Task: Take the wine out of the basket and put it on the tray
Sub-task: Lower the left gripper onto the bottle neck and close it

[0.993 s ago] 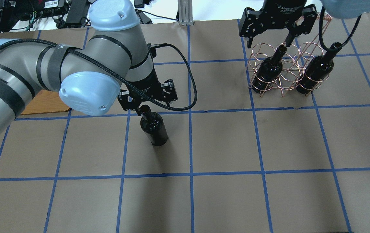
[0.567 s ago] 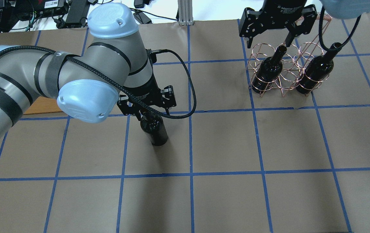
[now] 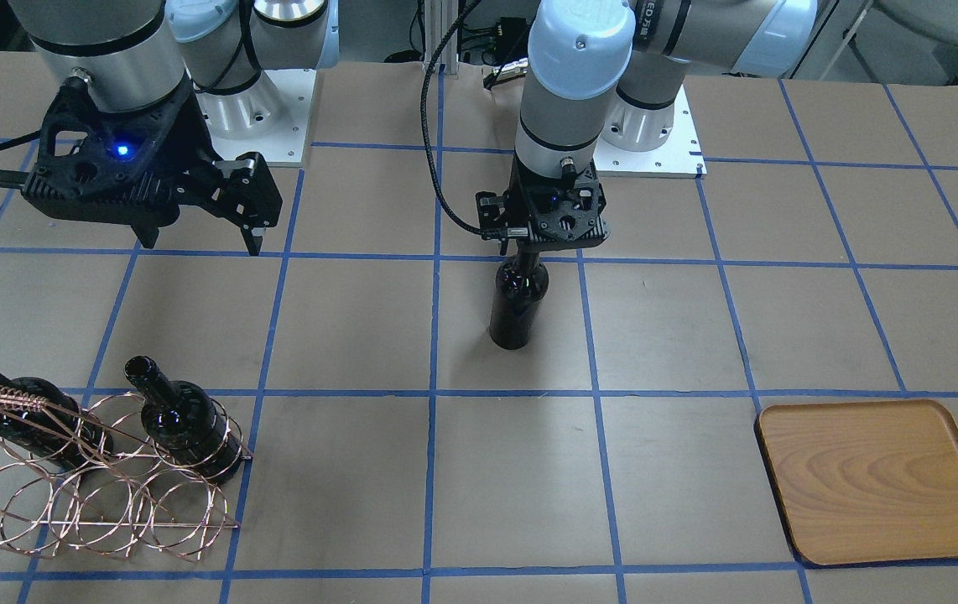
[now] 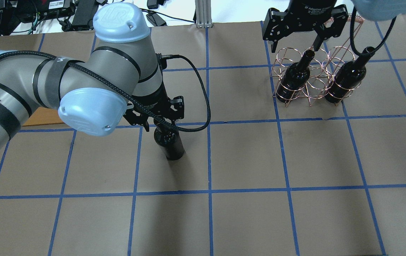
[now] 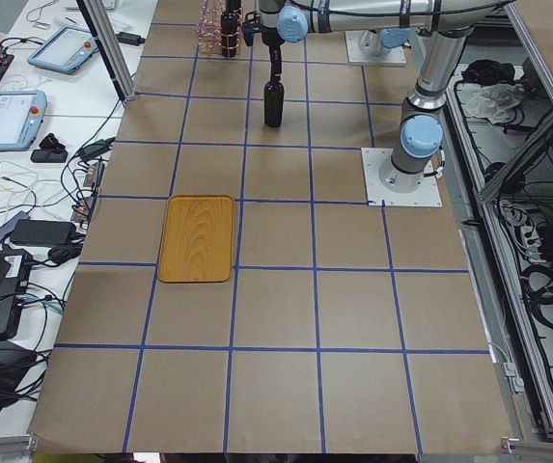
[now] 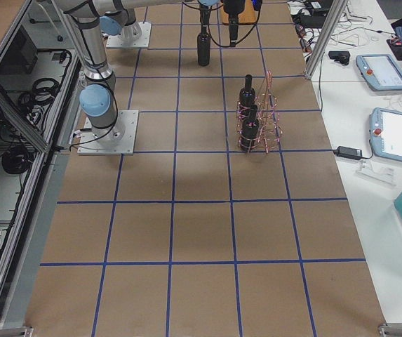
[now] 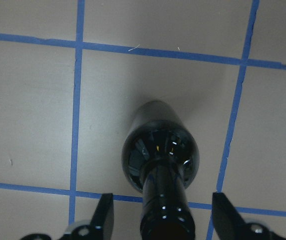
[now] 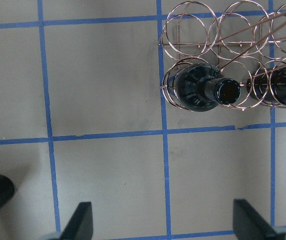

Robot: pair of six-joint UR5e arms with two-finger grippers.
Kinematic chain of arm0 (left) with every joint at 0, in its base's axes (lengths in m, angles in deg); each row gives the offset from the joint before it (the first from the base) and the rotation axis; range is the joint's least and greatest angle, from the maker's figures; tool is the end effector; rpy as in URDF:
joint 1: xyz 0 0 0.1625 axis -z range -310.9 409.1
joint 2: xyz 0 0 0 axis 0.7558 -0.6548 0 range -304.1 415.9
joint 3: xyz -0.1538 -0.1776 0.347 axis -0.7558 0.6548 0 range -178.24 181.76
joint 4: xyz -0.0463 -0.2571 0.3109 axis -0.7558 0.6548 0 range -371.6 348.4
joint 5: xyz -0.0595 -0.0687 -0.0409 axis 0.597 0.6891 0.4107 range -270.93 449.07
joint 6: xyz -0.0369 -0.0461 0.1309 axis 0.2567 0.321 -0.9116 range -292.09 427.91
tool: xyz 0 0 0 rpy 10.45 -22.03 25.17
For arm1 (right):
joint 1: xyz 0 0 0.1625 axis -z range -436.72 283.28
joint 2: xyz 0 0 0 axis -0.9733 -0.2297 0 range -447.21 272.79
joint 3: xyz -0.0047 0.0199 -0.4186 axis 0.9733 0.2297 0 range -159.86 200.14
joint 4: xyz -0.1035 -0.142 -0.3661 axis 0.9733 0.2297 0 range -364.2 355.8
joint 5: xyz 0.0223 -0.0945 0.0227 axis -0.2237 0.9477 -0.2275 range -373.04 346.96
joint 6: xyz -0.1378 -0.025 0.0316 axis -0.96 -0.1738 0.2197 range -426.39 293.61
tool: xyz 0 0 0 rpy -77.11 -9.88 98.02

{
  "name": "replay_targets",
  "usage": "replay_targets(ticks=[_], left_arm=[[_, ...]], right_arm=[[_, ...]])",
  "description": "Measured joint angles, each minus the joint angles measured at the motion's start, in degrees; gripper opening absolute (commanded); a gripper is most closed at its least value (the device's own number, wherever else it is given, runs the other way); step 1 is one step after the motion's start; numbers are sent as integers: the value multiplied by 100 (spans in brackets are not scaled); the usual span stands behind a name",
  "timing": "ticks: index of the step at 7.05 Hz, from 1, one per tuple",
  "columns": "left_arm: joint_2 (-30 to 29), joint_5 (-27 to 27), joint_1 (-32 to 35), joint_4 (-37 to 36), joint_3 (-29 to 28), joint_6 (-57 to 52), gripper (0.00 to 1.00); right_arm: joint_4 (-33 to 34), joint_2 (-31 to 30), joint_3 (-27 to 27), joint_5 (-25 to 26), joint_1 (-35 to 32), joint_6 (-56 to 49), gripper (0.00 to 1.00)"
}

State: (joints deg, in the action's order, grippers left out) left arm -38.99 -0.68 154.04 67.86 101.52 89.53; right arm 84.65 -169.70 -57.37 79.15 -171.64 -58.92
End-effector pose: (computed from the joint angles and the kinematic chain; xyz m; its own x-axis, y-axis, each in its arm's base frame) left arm -0.2574 -0.4446 0.3325 -0.9931 -0.1155 -0.0225 -0.1168 0.9908 0.0683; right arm 0.1742 -0.5330 0.4748 -0.9985 0.0467 0.0290 0.0446 0.9965 -0.0712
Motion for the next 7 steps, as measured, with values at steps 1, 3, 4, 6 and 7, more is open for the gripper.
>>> replay_targets(ticks=[1, 3, 4, 6, 7], left_arm=[[-10, 4, -1, -42, 0, 2, 59], [-18, 8, -1, -78, -1, -12, 49], [-8, 5, 0, -79, -1, -38, 37], [12, -5, 0, -82, -1, -61, 25], [17, 0, -2, -93, -1, -88, 0]], right_arm=[[8, -3, 0, -6, 0, 0, 100], [37, -3, 0, -9, -2, 0, 100], [41, -4, 0, -8, -2, 0, 100], [44, 2, 0, -9, -2, 0, 100], [46, 4, 0, -11, -3, 0, 100]])
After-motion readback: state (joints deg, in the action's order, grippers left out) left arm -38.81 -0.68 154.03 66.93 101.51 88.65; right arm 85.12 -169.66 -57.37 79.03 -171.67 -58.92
